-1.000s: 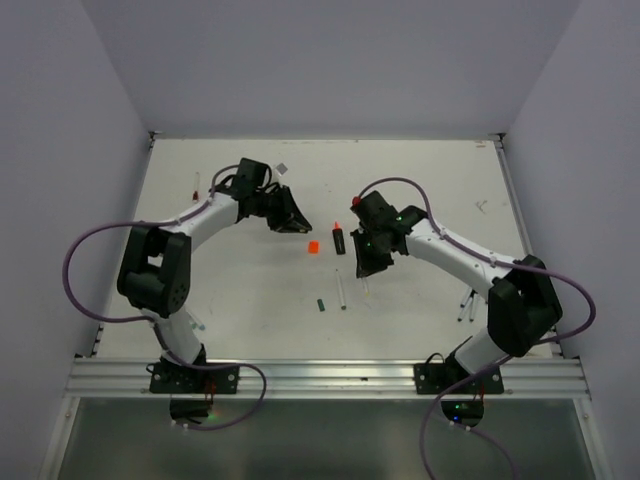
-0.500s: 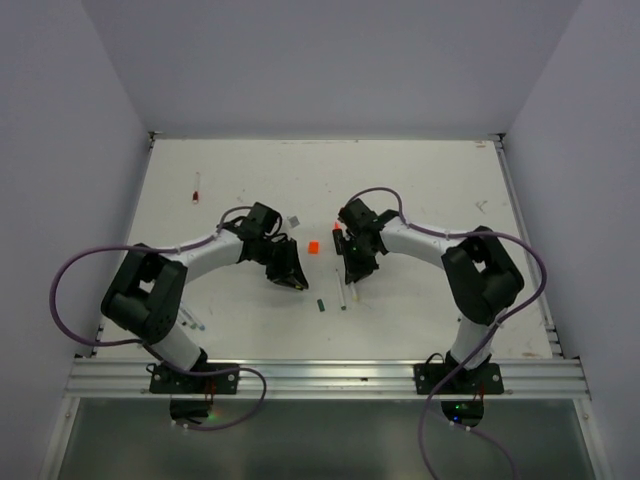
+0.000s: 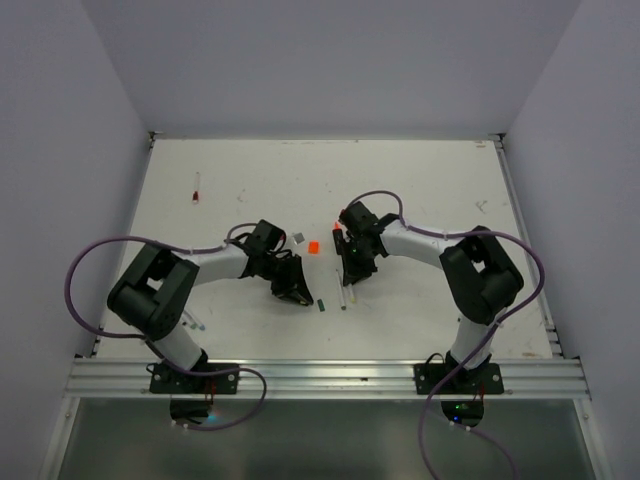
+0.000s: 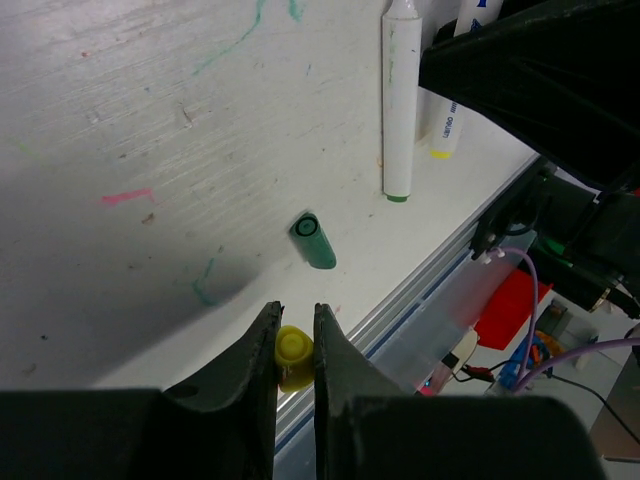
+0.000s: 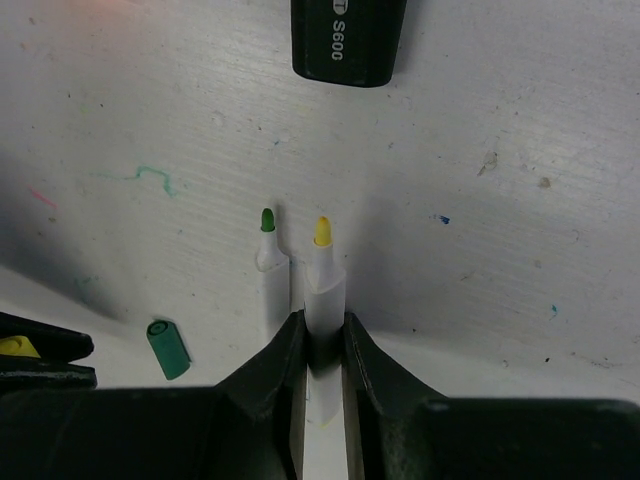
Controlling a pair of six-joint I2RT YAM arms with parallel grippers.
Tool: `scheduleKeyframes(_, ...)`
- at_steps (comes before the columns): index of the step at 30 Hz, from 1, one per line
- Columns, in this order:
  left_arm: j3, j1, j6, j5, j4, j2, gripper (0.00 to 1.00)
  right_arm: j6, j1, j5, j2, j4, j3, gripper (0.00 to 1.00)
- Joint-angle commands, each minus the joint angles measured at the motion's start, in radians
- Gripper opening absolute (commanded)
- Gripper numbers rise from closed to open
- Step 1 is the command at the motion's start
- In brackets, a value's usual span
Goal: Open the pen caps
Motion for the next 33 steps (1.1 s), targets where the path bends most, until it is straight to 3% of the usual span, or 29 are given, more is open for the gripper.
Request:
scheduleKeyframes(1,-0.021,-0.011,-0.037,0.047,0.112,0.023,0.00,0.016,-0.001,0.000,-0.015,0.017,-0.012,0.18)
scheduleKeyframes(12,-0.055,-0.014,-0.046,0.055,0.149,0.051,0.13,0.033,-0.001,-0.006,-0.009,0.022,-0.004,0.22)
scheduleKeyframes(18,-0.058,-0.015,-0.037,0.054,0.144,0.056,0.29,0.035,0.001,-0.006,-0.010,0.023,-0.007,0.24)
scheduleKeyframes(23,-0.055,-0.014,-0.032,0.058,0.141,0.057,0.35,0.036,0.001,-0.014,-0.007,0.023,-0.005,0.27)
scheduleKeyframes(33,-0.057,-0.002,-0.005,0.003,0.072,-0.013,0.38,0.033,0.002,-0.009,-0.032,0.000,0.011,0.36)
